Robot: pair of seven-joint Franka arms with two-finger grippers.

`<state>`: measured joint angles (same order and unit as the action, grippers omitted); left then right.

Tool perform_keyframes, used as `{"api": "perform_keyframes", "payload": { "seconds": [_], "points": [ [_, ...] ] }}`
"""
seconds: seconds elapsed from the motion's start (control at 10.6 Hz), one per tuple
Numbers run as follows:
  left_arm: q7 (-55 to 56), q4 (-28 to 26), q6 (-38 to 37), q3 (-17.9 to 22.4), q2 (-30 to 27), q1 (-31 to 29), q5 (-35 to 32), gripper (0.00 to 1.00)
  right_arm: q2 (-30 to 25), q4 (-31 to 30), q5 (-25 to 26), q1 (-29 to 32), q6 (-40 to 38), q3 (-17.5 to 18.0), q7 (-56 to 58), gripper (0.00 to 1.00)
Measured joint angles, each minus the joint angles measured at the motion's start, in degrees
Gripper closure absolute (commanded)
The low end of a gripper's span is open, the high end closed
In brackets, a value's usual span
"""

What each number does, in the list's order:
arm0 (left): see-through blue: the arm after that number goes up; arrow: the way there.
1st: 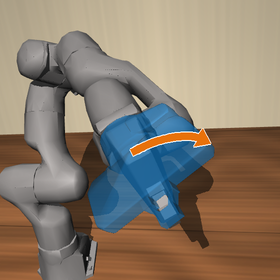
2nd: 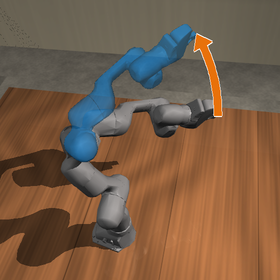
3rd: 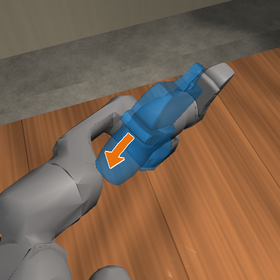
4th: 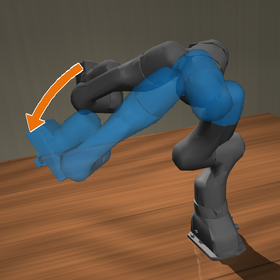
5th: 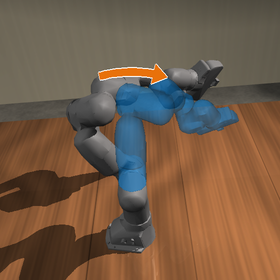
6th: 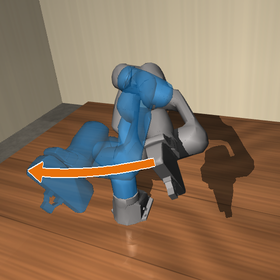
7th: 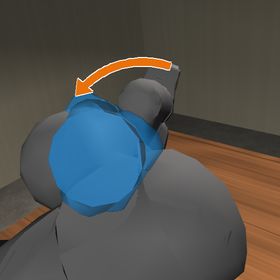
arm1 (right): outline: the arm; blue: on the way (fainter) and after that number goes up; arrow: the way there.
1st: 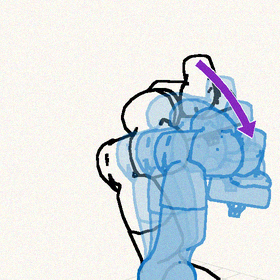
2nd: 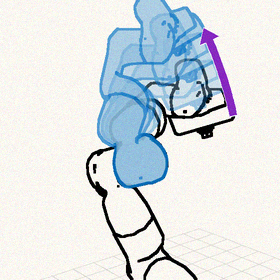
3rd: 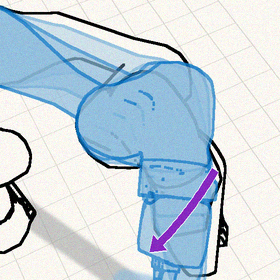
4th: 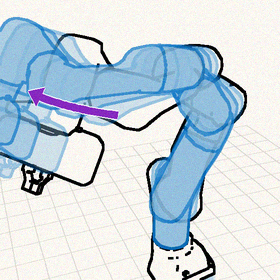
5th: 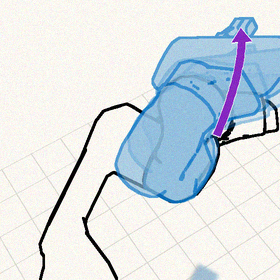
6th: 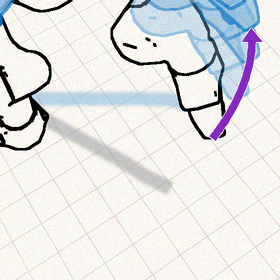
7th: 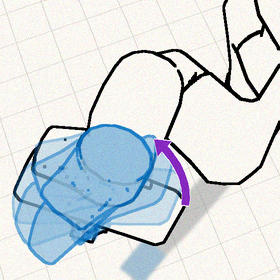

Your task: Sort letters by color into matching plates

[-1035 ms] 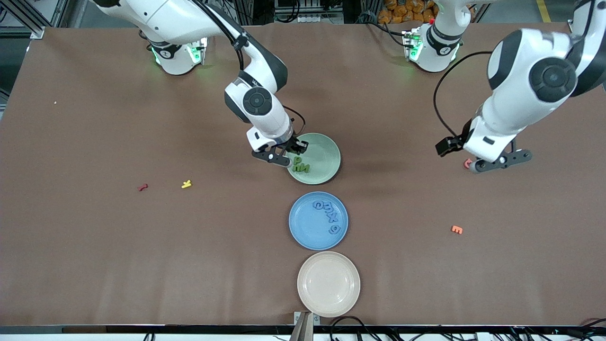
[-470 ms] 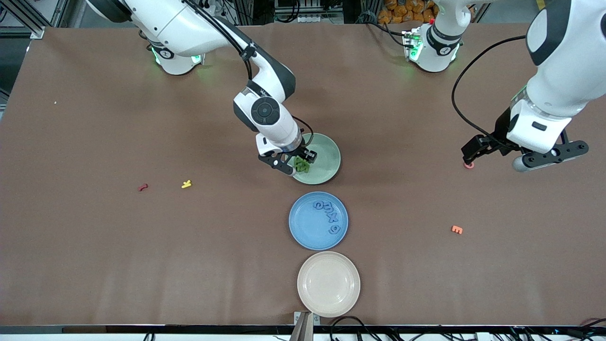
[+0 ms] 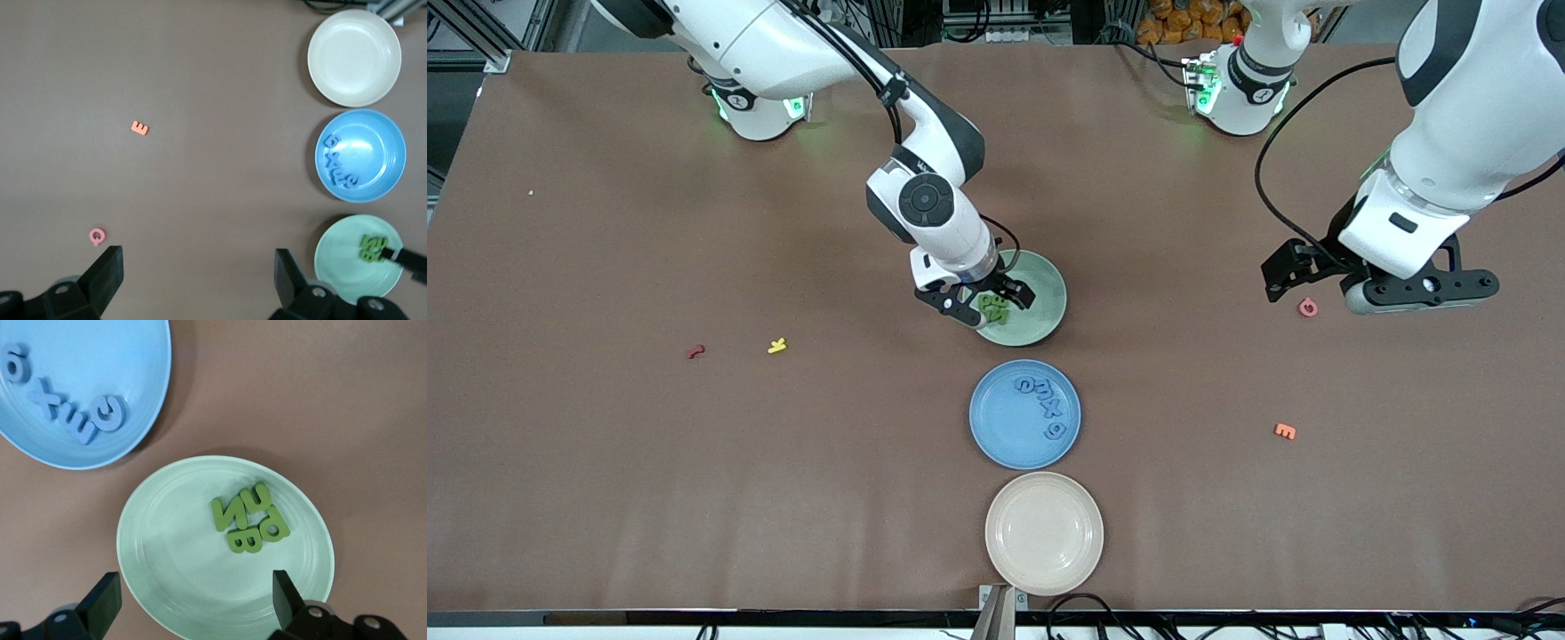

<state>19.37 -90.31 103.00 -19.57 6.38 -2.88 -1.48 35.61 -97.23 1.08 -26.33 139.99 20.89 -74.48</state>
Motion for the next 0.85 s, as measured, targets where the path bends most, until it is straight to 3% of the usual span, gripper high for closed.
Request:
{"api": "perform_keyframes", "payload": {
  "seconds": [0.28,0.85],
  "points": [
    [-6.3,0.3,-0.5,0.1,0.1,-0.9,1.8,0.00,-3.2,-1.0,0.1,1.3,-0.7,-0.4,1.2,0.00],
    [-5.7,0.9,-0.5,-0.3,0.0,-0.2,3.0,0.00,-11.5,-2.5,0.2,4.2,-7.6,-0.4,3.5,0.00]
  ]
}}
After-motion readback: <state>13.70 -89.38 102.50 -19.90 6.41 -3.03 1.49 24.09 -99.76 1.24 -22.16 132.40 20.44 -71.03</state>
